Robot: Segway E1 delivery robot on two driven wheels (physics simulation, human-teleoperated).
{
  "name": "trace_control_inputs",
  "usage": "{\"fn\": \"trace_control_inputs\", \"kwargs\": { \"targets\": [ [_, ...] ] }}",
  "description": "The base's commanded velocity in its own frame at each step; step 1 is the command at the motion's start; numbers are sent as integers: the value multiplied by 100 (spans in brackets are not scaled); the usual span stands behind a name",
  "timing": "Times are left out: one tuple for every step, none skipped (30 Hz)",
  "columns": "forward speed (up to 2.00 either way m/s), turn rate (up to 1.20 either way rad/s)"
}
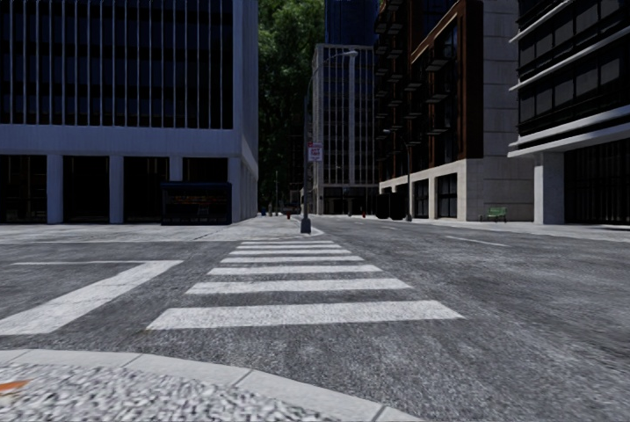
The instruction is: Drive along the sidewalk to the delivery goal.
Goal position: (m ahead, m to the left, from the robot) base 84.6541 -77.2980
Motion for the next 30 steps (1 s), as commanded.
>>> {"fn": "trace_control_inputs", "kwargs": {
  "targets": [
    [200,26],
    [200,27],
    [200,27],
    [200,29],
    [200,30],
    [200,30],
    [200,30],
    [200,30],
    [200,30],
    [200,31],
    [200,31],
    [200,31],
    [200,31],
    [200,33],
    [200,36],
    [200,36],
    [200,38],
    [200,38],
    [200,38],
    [200,38],
    [200,29],
    [200,0],
    [200,0],
    [200,0],
    [200,0],
    [200,0],
    [200,0],
    [200,0],
    [200,0],
    [200,0]
  ]
}}
